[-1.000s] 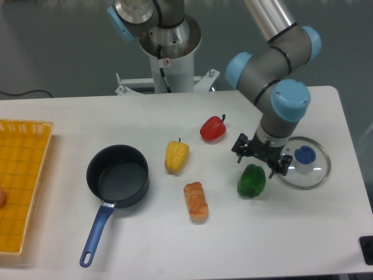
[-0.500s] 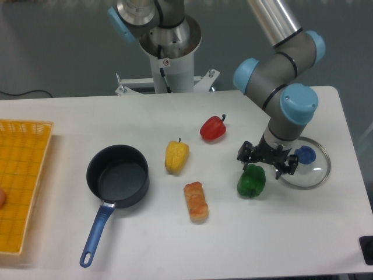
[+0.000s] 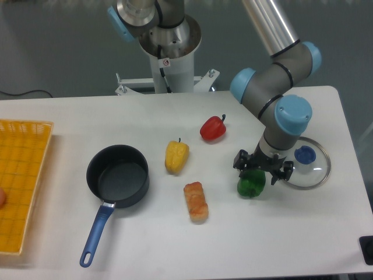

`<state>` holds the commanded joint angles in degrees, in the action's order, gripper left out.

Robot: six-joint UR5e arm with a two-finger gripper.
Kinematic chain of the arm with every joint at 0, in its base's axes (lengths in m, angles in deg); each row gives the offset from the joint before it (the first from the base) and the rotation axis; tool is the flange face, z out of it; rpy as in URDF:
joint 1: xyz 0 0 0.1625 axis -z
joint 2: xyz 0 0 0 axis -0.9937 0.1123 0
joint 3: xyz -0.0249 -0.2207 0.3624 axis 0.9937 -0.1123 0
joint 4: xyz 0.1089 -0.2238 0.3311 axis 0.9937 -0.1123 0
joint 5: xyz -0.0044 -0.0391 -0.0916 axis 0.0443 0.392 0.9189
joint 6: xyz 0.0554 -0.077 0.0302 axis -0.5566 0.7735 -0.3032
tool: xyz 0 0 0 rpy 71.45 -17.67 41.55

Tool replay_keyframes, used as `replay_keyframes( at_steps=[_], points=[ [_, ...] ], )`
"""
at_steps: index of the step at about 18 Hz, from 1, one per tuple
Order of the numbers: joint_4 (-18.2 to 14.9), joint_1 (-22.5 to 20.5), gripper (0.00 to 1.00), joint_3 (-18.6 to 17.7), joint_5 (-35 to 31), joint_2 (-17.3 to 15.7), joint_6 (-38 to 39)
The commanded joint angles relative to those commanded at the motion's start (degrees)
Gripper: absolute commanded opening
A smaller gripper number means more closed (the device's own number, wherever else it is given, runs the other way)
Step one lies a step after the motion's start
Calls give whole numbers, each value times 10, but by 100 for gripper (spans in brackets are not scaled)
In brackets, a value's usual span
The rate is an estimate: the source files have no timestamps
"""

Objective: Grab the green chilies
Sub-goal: 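Lower the open gripper around the green bell pepper, then close the gripper on the green bell pepper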

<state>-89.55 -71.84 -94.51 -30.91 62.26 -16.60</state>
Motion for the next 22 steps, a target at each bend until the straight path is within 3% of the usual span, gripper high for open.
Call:
replay_keyframes(
  at_steps=[6,8,12,22],
  points=[
    [7,1,91,0,0,6,-4],
    [16,2,82,0,-1,11,-10],
    [20,2,74,2,-1,11,-19],
    [18,5,71,6,-19,-12,-73]
  ],
)
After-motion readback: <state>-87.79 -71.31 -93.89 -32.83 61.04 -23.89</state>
